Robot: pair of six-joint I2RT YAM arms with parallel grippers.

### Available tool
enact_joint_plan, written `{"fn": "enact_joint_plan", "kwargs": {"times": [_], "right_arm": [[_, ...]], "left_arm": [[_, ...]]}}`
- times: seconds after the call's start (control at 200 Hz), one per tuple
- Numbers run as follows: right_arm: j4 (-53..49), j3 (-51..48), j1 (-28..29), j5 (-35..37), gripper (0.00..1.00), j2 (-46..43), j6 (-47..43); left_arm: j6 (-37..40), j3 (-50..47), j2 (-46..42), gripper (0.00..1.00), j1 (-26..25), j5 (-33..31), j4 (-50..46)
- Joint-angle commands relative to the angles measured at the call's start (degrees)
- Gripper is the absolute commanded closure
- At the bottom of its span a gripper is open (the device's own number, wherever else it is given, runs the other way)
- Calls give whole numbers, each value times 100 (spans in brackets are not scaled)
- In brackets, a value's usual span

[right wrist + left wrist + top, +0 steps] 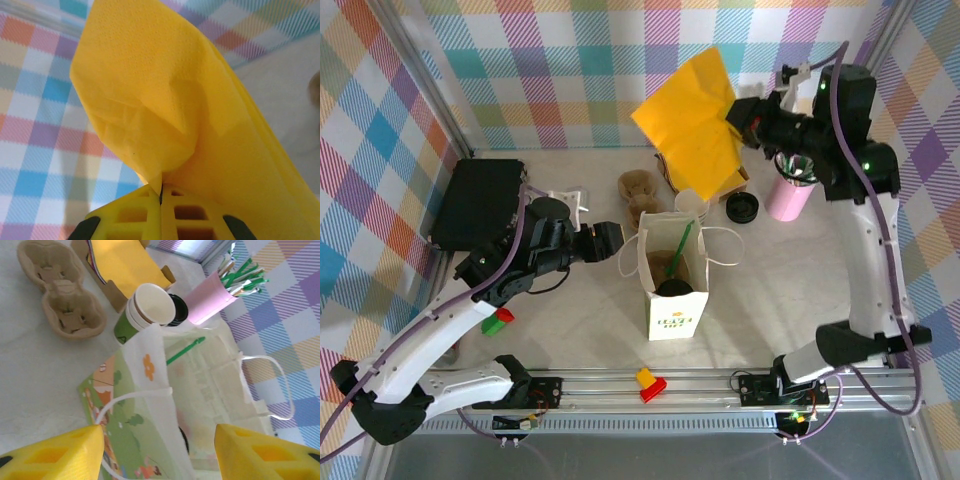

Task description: Pack the takeout coffee

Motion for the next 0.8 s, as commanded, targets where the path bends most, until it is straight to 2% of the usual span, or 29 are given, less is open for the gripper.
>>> {"fn": "enact_joint_plan", "kwargs": {"times": [0.0, 0.205, 0.365, 0.495, 0.795], "right_arm": [[710, -791, 408, 51, 100, -649, 858], [1124, -2326, 1308, 923, 100, -1637, 1228], [1359, -3197, 1906, 1304, 100, -1941, 1375], [1402, -3647, 2325, 1753, 100, -2045, 1360], [1040, -4002, 2704, 2486, 100, -1969, 1067]], "left_arm": [[-227, 135, -98, 41, -196, 201, 206], [-336, 18, -113, 43, -529, 90, 329], [-397, -92, -73, 43, -694, 10, 436], [-408, -139, 18, 43, -765, -10, 486], [-405, -281, 235, 43, -796, 35, 621]]}}
